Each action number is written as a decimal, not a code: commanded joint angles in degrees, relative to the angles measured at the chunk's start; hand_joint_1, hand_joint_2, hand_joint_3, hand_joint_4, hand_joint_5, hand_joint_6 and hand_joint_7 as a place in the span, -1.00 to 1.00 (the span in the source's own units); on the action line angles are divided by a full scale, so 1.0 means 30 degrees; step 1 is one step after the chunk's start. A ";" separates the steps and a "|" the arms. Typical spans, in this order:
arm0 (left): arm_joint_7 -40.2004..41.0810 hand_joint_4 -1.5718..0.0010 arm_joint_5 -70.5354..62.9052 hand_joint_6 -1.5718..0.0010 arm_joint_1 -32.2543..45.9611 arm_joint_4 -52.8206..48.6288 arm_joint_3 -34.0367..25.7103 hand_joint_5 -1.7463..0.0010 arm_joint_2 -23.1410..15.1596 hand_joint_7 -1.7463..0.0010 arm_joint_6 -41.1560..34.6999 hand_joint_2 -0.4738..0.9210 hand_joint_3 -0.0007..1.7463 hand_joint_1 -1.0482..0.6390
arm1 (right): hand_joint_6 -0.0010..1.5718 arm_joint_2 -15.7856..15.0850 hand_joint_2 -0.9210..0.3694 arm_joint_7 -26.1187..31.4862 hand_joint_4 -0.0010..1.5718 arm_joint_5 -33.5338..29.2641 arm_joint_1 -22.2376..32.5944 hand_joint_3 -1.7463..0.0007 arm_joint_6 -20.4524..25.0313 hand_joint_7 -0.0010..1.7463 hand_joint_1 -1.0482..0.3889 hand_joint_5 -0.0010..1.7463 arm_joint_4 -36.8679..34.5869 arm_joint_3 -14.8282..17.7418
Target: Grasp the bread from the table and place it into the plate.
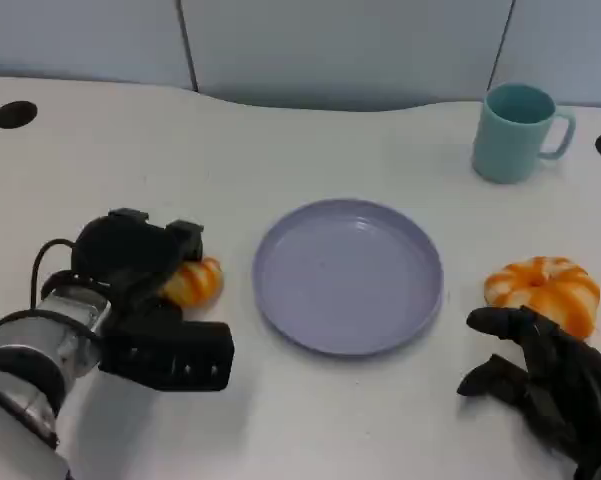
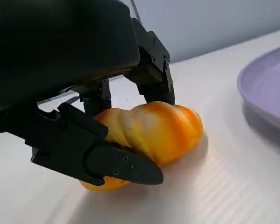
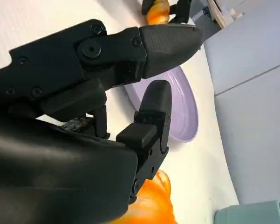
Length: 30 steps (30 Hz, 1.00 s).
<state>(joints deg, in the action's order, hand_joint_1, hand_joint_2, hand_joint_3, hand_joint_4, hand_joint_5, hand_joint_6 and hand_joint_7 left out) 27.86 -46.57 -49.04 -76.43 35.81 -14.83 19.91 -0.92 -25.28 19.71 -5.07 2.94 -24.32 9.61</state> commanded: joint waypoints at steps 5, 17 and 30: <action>0.0303 0.00 0.1374 0.11 -0.0893 0.0642 -0.1513 -1.00 -0.0508 -0.41 0.0933 1.00 -0.66 -0.02 | -0.27 -0.0354 -1.00 -0.0086 -0.24 -0.0153 0.0010 0.68 -0.0055 0.18 -0.14 0.60 -0.0842 0.0059; 0.1610 -0.15 0.0211 0.12 -0.2363 0.2662 -0.0778 -1.00 0.0267 -0.95 0.3368 0.43 0.10 0.09 | -0.26 -0.0278 -1.00 -0.0092 -0.22 -0.0137 -0.0155 0.69 -0.0139 0.17 -0.15 0.60 -0.1113 0.0085; 0.1037 -0.18 -0.0066 -0.04 -0.3070 0.2734 0.0153 -1.00 0.2638 -0.72 0.4948 0.59 -0.04 -0.01 | -0.26 -0.0175 -1.00 0.0048 -0.23 -0.0158 -0.0028 0.68 -0.0001 0.17 -0.15 0.60 -0.0909 -0.0096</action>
<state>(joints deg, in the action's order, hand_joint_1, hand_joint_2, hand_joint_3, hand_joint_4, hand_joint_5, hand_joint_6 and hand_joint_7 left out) 31.20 -46.76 -56.23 -68.32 36.12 -6.96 34.08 -1.02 -26.02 19.70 -6.25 1.37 -26.44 9.38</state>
